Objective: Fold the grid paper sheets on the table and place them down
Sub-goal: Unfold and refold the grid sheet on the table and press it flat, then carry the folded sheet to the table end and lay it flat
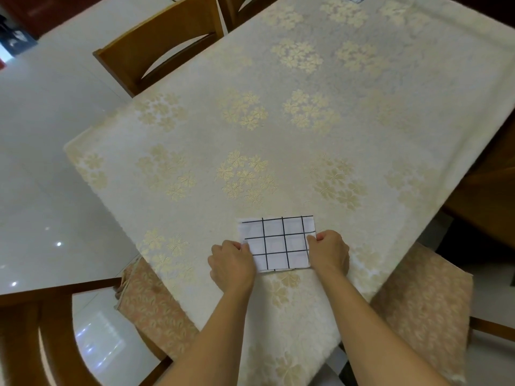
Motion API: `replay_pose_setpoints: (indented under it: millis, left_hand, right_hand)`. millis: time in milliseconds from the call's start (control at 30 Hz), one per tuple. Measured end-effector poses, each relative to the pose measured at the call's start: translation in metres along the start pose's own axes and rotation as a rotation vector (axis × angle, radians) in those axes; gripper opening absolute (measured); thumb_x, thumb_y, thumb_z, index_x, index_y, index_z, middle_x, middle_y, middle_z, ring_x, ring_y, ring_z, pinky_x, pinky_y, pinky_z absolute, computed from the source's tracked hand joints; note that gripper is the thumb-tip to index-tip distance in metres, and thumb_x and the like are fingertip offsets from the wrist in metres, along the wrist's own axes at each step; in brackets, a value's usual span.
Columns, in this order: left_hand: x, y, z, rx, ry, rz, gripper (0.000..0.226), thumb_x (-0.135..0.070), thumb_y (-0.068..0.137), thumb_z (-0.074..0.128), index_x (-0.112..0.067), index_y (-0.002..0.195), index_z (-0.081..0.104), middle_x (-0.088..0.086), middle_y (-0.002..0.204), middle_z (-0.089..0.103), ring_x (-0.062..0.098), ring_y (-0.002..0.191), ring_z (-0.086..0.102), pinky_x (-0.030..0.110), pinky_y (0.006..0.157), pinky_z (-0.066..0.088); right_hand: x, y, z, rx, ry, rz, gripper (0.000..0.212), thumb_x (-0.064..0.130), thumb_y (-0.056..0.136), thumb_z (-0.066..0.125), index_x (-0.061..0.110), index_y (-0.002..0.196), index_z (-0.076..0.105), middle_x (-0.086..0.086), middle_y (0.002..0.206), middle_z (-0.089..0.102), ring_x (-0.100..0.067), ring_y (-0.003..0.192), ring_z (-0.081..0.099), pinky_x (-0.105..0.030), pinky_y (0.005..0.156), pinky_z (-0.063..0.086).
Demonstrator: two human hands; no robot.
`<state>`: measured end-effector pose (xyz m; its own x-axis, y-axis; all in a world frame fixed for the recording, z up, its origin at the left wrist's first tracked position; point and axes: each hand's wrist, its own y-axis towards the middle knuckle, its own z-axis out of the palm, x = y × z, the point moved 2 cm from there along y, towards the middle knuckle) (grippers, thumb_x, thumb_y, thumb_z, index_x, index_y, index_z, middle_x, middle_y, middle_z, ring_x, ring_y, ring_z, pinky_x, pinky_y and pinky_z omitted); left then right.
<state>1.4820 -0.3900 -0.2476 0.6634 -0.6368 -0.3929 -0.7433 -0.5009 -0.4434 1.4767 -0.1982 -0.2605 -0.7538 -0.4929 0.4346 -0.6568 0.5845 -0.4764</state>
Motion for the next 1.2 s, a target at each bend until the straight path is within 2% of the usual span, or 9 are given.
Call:
replay_pose_setpoints:
  millis: [167, 300, 433, 600, 733, 800, 867, 1033, 1200]
  left_hand:
    - [-0.002, -0.006, 0.000, -0.038, -0.137, 0.038, 0.016, -0.028, 0.098, 0.054, -0.013, 0.093, 0.057, 0.004, 0.099, 0.059, 0.024, 0.089, 0.056, 0.040, 0.078, 0.049]
    - [-0.004, -0.005, -0.006, 0.070, -0.354, 0.009, 0.015, -0.026, 0.098, 0.056, -0.011, 0.096, 0.057, -0.001, 0.085, 0.059, 0.013, 0.072, 0.053, 0.026, 0.058, 0.039]
    - [-0.006, -0.003, -0.026, 0.154, -0.588, 0.007, 0.015, -0.024, 0.095, 0.063, -0.016, 0.106, 0.057, 0.000, 0.089, 0.062, 0.015, 0.082, 0.059, 0.023, 0.066, 0.045]
    - [-0.008, -0.006, -0.069, 0.329, -0.828, 0.056, 0.027, -0.018, 0.096, 0.062, -0.020, 0.122, 0.056, 0.003, 0.104, 0.071, 0.020, 0.096, 0.069, 0.035, 0.082, 0.057]
    - [-0.008, -0.013, -0.104, 0.391, -0.800, 0.179, 0.014, -0.015, 0.098, 0.054, -0.015, 0.099, 0.069, -0.005, 0.088, 0.074, 0.018, 0.080, 0.069, 0.030, 0.063, 0.052]
    - [-0.009, -0.018, -0.116, 0.362, -0.752, 0.256, 0.020, -0.022, 0.101, 0.052, -0.010, 0.088, 0.063, -0.006, 0.075, 0.065, 0.014, 0.070, 0.060, 0.028, 0.058, 0.045]
    - [-0.010, -0.022, -0.123, 0.279, -0.644, 0.379, 0.030, -0.030, 0.102, 0.048, -0.006, 0.084, 0.054, -0.002, 0.072, 0.056, 0.010, 0.063, 0.051, 0.026, 0.057, 0.039]
    - [-0.008, -0.031, -0.130, 0.114, -0.502, 0.548, 0.034, -0.031, 0.105, 0.040, -0.017, 0.073, 0.039, -0.004, 0.063, 0.041, 0.004, 0.052, 0.036, 0.020, 0.049, 0.031]
    - [0.004, -0.032, -0.125, 0.099, -0.503, 0.544, 0.038, -0.032, 0.105, 0.037, -0.012, 0.074, 0.040, 0.001, 0.062, 0.042, 0.007, 0.051, 0.036, 0.021, 0.047, 0.030]
  right_hand:
    - [0.002, 0.002, -0.002, 0.053, -0.029, -0.015, 0.037, 0.025, 0.096, 0.054, 0.022, 0.063, 0.037, 0.003, 0.062, 0.040, -0.016, 0.055, 0.038, -0.026, 0.046, 0.024]
    - [0.005, -0.006, -0.016, 0.127, 0.098, -0.048, 0.014, 0.027, 0.098, 0.053, 0.015, 0.091, 0.053, 0.000, 0.083, 0.057, -0.012, 0.068, 0.050, -0.026, 0.053, 0.035]
    - [0.010, -0.018, -0.041, 0.165, 0.315, -0.121, 0.017, 0.030, 0.093, 0.066, 0.017, 0.100, 0.059, 0.006, 0.086, 0.062, -0.010, 0.079, 0.058, -0.018, 0.062, 0.041]
    - [0.020, -0.041, -0.070, 0.273, 0.605, -0.183, 0.027, 0.029, 0.090, 0.070, 0.028, 0.115, 0.061, 0.006, 0.101, 0.071, -0.006, 0.097, 0.066, -0.023, 0.082, 0.049]
    - [0.033, -0.060, -0.083, 0.287, 0.672, -0.240, 0.017, 0.027, 0.090, 0.070, 0.018, 0.104, 0.071, 0.003, 0.100, 0.074, -0.011, 0.098, 0.068, -0.031, 0.087, 0.054]
    - [0.040, -0.072, -0.084, 0.265, 0.664, -0.309, 0.013, 0.029, 0.093, 0.065, 0.017, 0.090, 0.068, -0.001, 0.084, 0.070, -0.010, 0.084, 0.065, -0.031, 0.077, 0.051]
    - [0.046, -0.086, -0.084, 0.190, 0.626, -0.364, 0.027, 0.032, 0.098, 0.058, 0.013, 0.080, 0.053, -0.005, 0.067, 0.046, -0.007, 0.062, 0.044, -0.021, 0.061, 0.037]
    - [0.048, -0.109, -0.071, 0.057, 0.536, -0.423, 0.028, 0.040, 0.101, 0.044, 0.018, 0.085, 0.049, -0.004, 0.063, 0.038, -0.014, 0.055, 0.034, -0.034, 0.053, 0.031]
    - [0.036, -0.120, -0.065, -0.041, 0.520, -0.404, 0.024, 0.030, 0.104, 0.039, 0.018, 0.087, 0.053, 0.000, 0.065, 0.049, -0.005, 0.054, 0.040, -0.028, 0.056, 0.036]
